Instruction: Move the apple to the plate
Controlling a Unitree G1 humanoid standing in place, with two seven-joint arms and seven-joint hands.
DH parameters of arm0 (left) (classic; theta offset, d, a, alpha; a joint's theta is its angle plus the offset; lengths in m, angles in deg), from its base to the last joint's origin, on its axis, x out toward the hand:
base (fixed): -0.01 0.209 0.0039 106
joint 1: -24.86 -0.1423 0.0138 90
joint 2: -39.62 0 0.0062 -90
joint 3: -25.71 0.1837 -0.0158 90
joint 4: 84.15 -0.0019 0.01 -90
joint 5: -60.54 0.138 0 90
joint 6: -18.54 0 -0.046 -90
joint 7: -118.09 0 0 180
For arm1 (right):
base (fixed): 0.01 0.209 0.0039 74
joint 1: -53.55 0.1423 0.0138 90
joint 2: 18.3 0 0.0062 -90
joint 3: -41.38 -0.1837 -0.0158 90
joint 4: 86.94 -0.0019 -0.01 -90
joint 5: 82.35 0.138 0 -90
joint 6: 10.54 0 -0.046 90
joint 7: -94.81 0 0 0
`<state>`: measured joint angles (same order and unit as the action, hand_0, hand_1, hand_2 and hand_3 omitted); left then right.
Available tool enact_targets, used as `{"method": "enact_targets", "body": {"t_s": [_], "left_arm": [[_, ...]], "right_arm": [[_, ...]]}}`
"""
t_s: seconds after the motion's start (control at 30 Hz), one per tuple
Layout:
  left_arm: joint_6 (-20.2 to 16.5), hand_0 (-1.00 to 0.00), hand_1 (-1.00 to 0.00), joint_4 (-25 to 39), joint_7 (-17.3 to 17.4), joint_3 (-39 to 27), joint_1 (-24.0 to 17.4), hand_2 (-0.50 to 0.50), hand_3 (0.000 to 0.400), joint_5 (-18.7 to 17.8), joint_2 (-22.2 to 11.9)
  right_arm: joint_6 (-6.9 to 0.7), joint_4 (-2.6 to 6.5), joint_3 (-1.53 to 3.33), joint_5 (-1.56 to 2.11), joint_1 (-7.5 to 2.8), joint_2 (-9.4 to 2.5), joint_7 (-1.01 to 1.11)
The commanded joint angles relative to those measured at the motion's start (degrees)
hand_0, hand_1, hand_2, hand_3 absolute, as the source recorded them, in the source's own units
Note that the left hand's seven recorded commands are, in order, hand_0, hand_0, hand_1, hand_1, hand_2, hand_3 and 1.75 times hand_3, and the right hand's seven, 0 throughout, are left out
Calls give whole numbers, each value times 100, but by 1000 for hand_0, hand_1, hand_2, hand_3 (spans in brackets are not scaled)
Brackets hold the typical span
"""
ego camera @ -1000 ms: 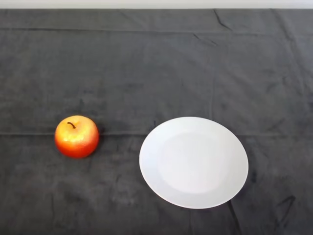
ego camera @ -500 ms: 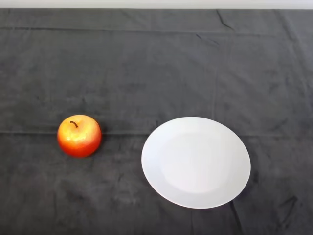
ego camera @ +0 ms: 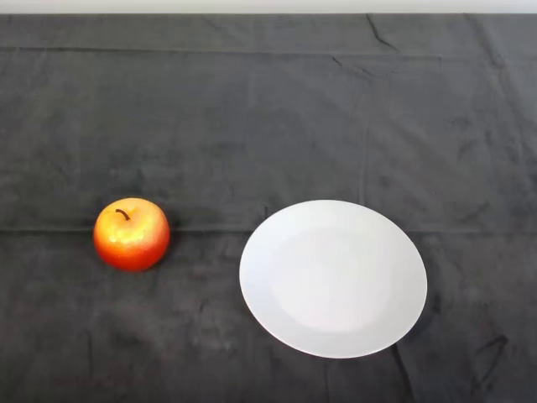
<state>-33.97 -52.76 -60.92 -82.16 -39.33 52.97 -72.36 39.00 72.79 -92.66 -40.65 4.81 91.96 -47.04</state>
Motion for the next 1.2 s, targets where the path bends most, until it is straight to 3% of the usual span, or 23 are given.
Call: {"method": "enact_targets", "body": {"t_s": [0.03, 0.5, 1.2], "left_arm": [[118, 0, 0, 341, 73, 166, 32, 0, 0, 104, 79], [-67, 0, 0, 676, 642, 599, -24, 0, 0, 223, 466], [-1294, 0, 0, 2558, 1101, 1458, -644, 0, 0, 389, 1168]], "right_arm": [[-6, -19, -51, 74, 63, 151, 22], [-5, -36, -51, 76, 57, 144, 15], [0, -85, -51, 81, 37, 120, -6]]}}
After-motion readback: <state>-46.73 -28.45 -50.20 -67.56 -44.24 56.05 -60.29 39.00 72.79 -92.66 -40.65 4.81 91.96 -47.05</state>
